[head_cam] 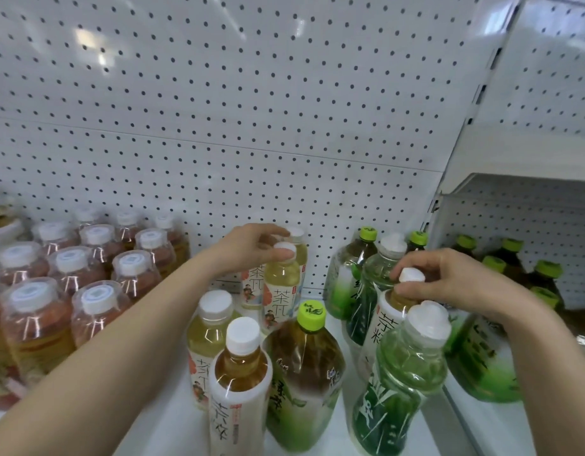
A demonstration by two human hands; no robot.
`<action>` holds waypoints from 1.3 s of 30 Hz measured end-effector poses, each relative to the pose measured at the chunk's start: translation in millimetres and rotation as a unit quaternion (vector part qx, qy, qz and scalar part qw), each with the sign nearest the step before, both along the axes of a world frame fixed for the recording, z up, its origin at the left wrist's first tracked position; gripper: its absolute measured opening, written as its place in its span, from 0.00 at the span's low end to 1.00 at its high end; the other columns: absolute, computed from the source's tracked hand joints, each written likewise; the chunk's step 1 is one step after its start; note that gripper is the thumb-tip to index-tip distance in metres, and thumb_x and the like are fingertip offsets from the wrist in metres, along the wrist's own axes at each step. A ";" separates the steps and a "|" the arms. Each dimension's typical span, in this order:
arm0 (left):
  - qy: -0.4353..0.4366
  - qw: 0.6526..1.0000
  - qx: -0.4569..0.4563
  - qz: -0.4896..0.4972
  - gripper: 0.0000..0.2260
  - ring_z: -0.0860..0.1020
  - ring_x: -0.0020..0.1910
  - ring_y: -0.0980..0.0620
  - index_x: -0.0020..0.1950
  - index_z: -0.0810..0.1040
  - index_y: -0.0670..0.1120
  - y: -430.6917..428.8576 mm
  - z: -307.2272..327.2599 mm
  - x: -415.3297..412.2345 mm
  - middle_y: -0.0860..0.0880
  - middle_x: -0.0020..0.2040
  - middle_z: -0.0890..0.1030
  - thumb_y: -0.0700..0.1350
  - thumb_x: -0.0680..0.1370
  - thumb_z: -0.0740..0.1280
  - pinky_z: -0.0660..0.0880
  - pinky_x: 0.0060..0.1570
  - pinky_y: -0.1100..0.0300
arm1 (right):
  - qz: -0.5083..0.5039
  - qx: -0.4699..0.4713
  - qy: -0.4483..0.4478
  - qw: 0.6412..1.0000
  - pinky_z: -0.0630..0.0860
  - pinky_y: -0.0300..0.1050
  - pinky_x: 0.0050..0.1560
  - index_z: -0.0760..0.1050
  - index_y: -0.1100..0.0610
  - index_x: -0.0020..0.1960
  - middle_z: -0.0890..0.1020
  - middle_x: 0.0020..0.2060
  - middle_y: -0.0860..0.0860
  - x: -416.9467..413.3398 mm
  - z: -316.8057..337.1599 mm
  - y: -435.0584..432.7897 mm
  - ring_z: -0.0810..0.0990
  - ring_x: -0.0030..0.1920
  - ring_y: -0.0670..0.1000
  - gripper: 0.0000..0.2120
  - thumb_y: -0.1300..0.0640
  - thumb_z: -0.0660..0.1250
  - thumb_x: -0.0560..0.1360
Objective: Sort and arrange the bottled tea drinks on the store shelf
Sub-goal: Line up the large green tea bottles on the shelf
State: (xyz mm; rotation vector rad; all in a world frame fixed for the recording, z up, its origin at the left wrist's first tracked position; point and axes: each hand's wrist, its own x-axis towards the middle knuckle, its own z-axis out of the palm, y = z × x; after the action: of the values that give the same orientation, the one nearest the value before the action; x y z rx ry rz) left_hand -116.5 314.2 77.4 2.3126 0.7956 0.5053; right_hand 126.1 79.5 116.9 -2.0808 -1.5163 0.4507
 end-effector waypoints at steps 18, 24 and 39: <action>-0.023 0.987 0.087 0.132 0.20 0.79 0.54 0.50 0.65 0.76 0.52 -47.0 -25.4 -67.8 0.51 0.57 0.82 0.49 0.74 0.74 0.75 0.54 0.55 | -0.006 0.150 0.011 0.989 0.73 0.40 0.49 0.80 0.31 0.48 0.84 0.45 0.32 -53.4 -0.2 -19.2 0.81 0.49 0.39 0.16 0.29 0.62 0.64; -0.050 0.975 0.103 0.192 0.23 0.78 0.60 0.45 0.71 0.72 0.50 -21.0 -34.6 -28.1 0.46 0.64 0.80 0.48 0.77 0.71 0.68 0.51 0.58 | -0.034 0.180 0.045 0.982 0.73 0.47 0.55 0.83 0.37 0.48 0.86 0.45 0.38 -51.4 -9.6 -20.5 0.82 0.51 0.42 0.17 0.31 0.61 0.69; -0.331 0.934 -0.005 0.136 0.18 0.76 0.65 0.55 0.72 0.70 0.52 -80.4 -64.2 -69.3 0.54 0.67 0.78 0.54 0.83 0.59 0.74 0.65 0.51 | -0.098 0.444 0.067 0.888 0.77 0.43 0.58 0.79 0.45 0.58 0.84 0.52 0.38 -79.2 -60.9 -41.4 0.81 0.54 0.40 0.17 0.38 0.57 0.80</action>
State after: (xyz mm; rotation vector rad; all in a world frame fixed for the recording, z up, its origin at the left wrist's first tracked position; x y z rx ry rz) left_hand -185.8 233.9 13.2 1.8286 0.7632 1.3108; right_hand 47.0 38.1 56.0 -1.4008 -1.0970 -0.1717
